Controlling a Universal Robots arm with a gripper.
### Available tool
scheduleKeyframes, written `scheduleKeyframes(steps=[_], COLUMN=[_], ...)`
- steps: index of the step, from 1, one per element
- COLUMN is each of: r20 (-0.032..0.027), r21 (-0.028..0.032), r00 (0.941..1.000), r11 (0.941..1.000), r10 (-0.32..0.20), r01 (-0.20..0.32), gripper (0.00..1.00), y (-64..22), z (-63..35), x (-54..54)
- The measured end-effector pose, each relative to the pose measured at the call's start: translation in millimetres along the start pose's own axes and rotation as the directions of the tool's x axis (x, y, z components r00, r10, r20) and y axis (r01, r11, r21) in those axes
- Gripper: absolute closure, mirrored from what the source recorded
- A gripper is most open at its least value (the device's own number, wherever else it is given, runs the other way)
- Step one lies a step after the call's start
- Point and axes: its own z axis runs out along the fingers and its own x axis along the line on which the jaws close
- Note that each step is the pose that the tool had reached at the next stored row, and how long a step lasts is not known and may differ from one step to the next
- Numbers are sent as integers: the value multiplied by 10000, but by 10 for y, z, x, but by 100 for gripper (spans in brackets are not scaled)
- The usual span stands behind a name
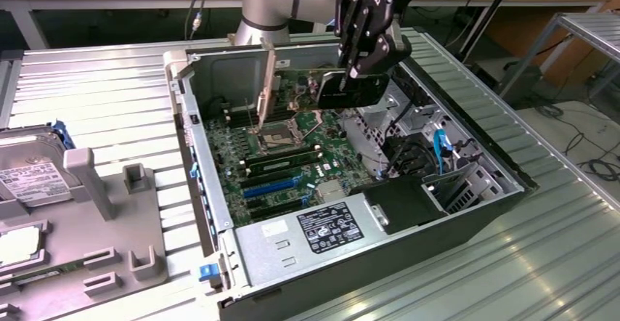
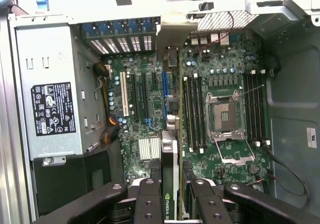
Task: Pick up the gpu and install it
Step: 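Insert the gpu into the slot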
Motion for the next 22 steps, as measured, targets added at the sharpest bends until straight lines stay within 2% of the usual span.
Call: scheduleKeyframes(steps=[5,7,11,12,14,17,22], r20=[5,8,17,20,32,41,44], r21=[9,35,145,190,322,423,469], r00=[10000,10000,10000,10000,10000,10000,10000], r11=[10000,10000,9999,9998,9995,9991,9989], r10=[1,0,-3,-4,-9,-13,-14], r01=[-1,0,3,4,8,11,12], gripper=[73,73,73,73,73,73,73], y=[0,-1,-1,0,17,50,104], z=[6,36,92,105,145,182,244], x=[0,1,0,-1,0,4,10])
